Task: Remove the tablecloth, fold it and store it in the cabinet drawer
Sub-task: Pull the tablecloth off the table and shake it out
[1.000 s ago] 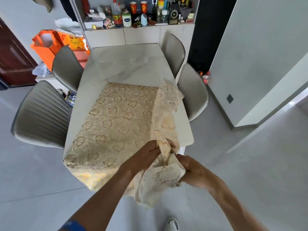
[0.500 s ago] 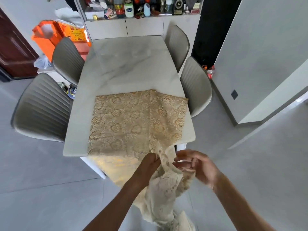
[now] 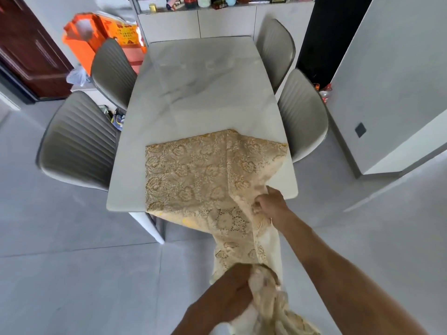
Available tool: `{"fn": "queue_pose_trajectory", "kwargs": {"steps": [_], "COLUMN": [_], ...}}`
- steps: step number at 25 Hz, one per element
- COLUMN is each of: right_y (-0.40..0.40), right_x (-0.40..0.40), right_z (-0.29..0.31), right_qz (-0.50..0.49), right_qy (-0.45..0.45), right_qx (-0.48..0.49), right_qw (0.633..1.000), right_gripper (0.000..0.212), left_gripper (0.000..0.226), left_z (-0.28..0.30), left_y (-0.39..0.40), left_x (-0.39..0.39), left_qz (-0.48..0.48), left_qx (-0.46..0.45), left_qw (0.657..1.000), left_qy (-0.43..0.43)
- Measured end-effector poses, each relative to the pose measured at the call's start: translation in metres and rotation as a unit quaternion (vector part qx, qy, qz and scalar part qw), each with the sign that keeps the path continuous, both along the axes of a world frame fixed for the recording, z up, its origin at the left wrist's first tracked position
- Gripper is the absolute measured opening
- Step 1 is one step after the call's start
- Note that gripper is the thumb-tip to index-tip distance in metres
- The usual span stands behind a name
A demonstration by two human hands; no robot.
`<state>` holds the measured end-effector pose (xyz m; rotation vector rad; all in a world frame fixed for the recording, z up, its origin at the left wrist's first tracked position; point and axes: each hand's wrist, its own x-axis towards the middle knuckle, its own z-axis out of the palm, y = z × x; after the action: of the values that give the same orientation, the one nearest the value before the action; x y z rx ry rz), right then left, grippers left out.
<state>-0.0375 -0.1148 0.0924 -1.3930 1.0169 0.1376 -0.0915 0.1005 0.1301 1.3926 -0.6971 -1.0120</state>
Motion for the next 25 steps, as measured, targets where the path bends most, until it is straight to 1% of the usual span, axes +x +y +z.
{"fn": "queue_pose_trajectory", "kwargs": {"steps": [1,2,3,4,5,6,7,8,10,11,12,13,15,17,18,20,22,23,24,25], "right_y": [0.002,0.003,0.004,0.004,0.004,0.004,0.006,0.007,0.009,0.009,0.008,0.007,0.005,0.005,0.004,0.001,-0.005,-0.008,-0.012,-0.018], "right_x": [-0.001,-0.004,-0.011,-0.021,-0.031,-0.04,-0.049,-0.055,-0.065,-0.068,-0.071,-0.073,-0.081,-0.089,-0.093,-0.099,-0.106,-0.11,-0.116,-0.124], "right_z": [0.006,0.013,0.022,0.028,0.038,0.048,0.058,0.069,0.086,0.09,0.094,0.095,0.094,0.09,0.088,0.083,0.079,0.075,0.07,0.065], "right_qz": [0.037,0.088,0.149,0.211,0.265,0.303,0.33,0.347,0.366,0.373,0.378,0.377,0.374,0.379,0.374,0.335,0.301,0.304,0.306,0.295], "right_qy": [-0.034,-0.072,-0.106,-0.123,-0.13,-0.13,-0.131,-0.135,-0.157,-0.181,-0.211,-0.239,-0.272,-0.304,-0.319,-0.325,-0.294,-0.285,-0.276,-0.255], "right_qx": [-0.055,-0.09,-0.108,-0.115,-0.115,-0.114,-0.11,-0.11,-0.11,-0.114,-0.121,-0.123,-0.125,-0.121,-0.1,-0.035,-0.017,-0.021,-0.024,-0.007], "right_qw": [0.997,0.989,0.977,0.963,0.949,0.937,0.928,0.922,0.911,0.903,0.893,0.887,0.878,0.866,0.865,0.884,0.907,0.909,0.911,0.921], "right_gripper": [0.052,0.051,0.048,0.045,0.042,0.04,0.037,0.035,0.024,0.02,0.017,0.016,0.021,0.027,0.032,0.049,0.063,0.065,0.064,0.058], "left_gripper": [0.032,0.027,0.028,0.031,0.032,0.037,0.049,0.053,0.05,0.048,0.044,0.042,0.045,0.054,0.051,0.041,0.029,0.022,0.019,0.021], "left_z": [-0.003,-0.008,-0.009,-0.007,-0.001,0.006,0.017,0.029,0.044,0.049,0.051,0.052,0.049,0.049,0.048,0.041,0.03,0.023,0.019,0.017], "left_y": [0.0,0.001,0.003,0.005,0.004,0.002,-0.001,-0.008,-0.025,-0.032,-0.038,-0.042,-0.044,-0.045,-0.047,-0.049,-0.048,-0.047,-0.044,-0.04], "left_x": [0.011,0.026,0.046,0.068,0.088,0.103,0.113,0.12,0.119,0.113,0.105,0.098,0.086,0.08,0.079,0.08,0.082,0.082,0.08,0.077], "left_qz": [0.037,0.106,0.171,0.214,0.219,0.201,0.167,0.116,-0.01,-0.057,-0.082,-0.091,-0.098,-0.123,-0.135,-0.126,-0.115,-0.107,-0.086,-0.058], "left_qx": [0.005,0.012,0.003,-0.002,-0.017,-0.029,-0.032,-0.026,0.0,0.011,0.022,0.029,0.03,0.014,0.013,0.042,0.106,0.131,0.134,0.113], "left_qw": [0.998,0.991,0.983,0.977,0.976,0.979,0.984,0.987,0.983,0.979,0.978,0.981,0.986,0.983,0.982,0.984,0.977,0.973,0.972,0.974], "left_qy": [0.054,0.08,0.067,0.023,-0.01,-0.03,-0.06,-0.107,-0.185,-0.196,-0.189,-0.171,-0.133,-0.132,-0.129,-0.123,-0.143,-0.159,-0.174,-0.187]}}
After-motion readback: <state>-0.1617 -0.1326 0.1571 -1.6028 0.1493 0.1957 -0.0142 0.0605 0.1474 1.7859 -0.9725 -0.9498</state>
